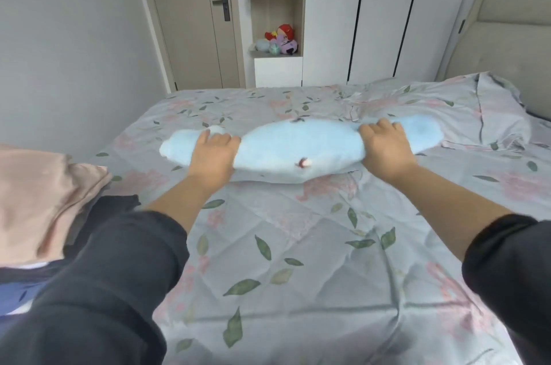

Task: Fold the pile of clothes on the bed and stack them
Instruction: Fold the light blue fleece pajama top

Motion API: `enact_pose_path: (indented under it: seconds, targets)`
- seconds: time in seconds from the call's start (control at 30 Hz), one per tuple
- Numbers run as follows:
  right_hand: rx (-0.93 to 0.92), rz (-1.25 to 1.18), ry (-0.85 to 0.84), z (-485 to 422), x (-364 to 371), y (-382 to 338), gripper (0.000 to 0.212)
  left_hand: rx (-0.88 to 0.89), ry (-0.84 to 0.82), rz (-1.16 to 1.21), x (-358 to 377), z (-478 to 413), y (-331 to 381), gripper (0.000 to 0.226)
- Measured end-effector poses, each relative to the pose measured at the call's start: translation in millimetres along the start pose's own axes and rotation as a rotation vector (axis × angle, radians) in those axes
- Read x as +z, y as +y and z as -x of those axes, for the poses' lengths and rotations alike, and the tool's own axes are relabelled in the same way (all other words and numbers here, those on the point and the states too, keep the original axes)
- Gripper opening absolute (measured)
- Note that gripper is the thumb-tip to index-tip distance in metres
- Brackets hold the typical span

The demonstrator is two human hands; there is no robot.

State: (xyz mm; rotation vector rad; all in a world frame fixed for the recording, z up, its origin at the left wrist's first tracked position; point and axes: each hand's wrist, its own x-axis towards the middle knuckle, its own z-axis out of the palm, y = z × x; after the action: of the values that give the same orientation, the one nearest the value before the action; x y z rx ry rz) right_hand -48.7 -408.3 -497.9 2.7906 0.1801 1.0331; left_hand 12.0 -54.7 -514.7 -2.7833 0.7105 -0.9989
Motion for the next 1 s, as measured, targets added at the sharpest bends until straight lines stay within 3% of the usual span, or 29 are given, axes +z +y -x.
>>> enact_pose_path:
  seconds: [0.07,0.1,0.2,0.23,0.37,0.47,0.57,0.63,0.7,0.83,0.9,1.0]
  targets:
    - [-0.049,-0.033,0.037,51,6,-13,0.04,0.083,-0.037,-0.022,6,46,17,0.054]
    - [-0.089,-0.054,-0.001,82,13,-19,0.042,0.145,-0.141,-0.03,11,71,26,0.056]
    - [-0.09,-0.163,-0.3,169,34,-33,0.047,0.252,-0.601,0.065,26,139,42,0.055]
    - [-0.018,-0.239,-0.378,187,37,-36,0.046,0.21,-0.636,0.163,28,151,41,0.052]
    - [0.346,-0.623,-0.361,185,39,-41,0.03,-0.114,-0.425,0.463,25,138,39,0.044]
    - [0.629,-0.639,-0.248,157,47,-30,0.012,-0.482,-0.339,0.51,41,111,36,0.026]
    - [0.814,-0.529,-0.312,134,65,-15,0.026,-0.669,-0.434,0.51,59,96,32,0.039]
    - [0.859,-0.45,-0.437,122,79,-8,0.041,-0.685,-0.515,0.461,69,88,36,0.046]
    - [0.953,-0.465,-0.495,110,94,-4,0.053,-0.679,-0.496,0.462,78,73,48,0.049]
    - [1.171,-0.61,-0.55,88,122,5,0.066,-0.449,-0.46,0.579,93,37,87,0.049]
    - [1.155,-0.642,-0.494,78,129,12,0.059,-0.329,-0.522,0.553,105,40,104,0.051]
    - [1.143,-0.52,-0.244,79,131,34,0.038,-0.355,-0.553,0.459,129,52,102,0.052]
